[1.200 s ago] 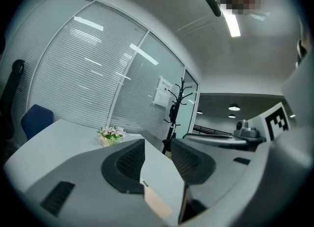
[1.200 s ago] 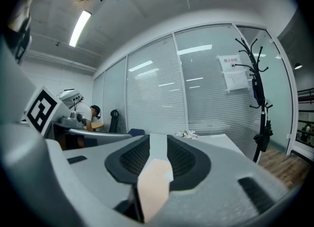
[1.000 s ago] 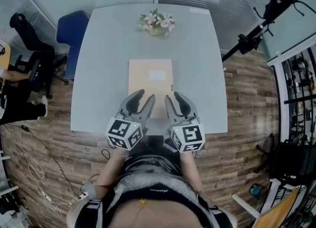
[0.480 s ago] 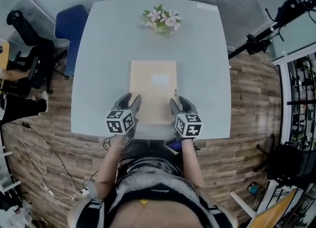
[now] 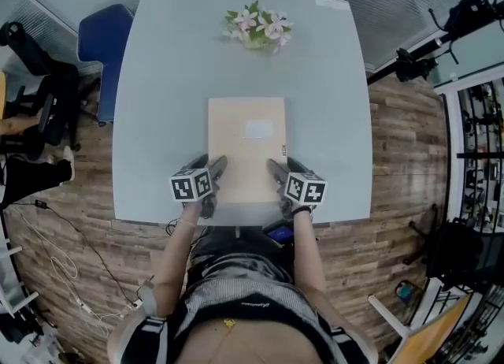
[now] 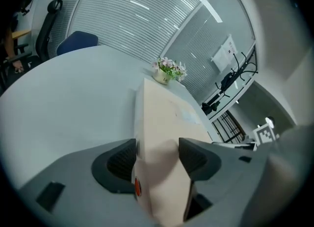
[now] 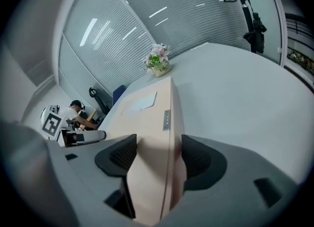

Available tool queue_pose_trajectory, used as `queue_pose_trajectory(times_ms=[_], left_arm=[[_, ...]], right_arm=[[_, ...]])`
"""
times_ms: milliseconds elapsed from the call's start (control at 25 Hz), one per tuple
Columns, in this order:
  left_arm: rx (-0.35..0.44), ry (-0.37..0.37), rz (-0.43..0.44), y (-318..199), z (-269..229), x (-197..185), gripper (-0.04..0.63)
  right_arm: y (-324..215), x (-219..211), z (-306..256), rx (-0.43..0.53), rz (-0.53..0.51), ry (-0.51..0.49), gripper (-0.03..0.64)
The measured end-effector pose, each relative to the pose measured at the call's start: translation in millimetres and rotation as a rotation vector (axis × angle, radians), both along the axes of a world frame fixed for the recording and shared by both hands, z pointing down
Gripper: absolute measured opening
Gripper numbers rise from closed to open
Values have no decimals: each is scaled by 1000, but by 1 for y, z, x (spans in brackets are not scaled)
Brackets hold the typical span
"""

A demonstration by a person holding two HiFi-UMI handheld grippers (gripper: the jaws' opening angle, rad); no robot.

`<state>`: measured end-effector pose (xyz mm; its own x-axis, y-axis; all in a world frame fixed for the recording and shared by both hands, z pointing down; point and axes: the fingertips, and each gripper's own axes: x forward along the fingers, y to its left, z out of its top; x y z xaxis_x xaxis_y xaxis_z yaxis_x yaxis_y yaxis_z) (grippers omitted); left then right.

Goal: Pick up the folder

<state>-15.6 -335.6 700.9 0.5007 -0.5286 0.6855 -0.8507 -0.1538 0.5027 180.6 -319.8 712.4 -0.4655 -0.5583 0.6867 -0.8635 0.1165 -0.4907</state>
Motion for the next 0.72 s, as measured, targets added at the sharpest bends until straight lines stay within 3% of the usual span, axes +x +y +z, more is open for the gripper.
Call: queue_pose_trajectory(times_ms=[120, 280, 440, 720], left_arm=[[-13, 33, -1, 3, 6, 3, 250], [-1, -18, -4, 2, 3, 2, 242], [14, -12, -4, 1, -4, 6, 236], [157, -32, -11, -11, -64, 7, 230]], right_arm=[[0, -1, 1, -5, -12, -27, 284], [-1, -1, -2, 9, -15, 4, 264], [-2, 2, -13, 42, 13, 9, 255], [-7, 4, -66, 156, 59, -3, 252]])
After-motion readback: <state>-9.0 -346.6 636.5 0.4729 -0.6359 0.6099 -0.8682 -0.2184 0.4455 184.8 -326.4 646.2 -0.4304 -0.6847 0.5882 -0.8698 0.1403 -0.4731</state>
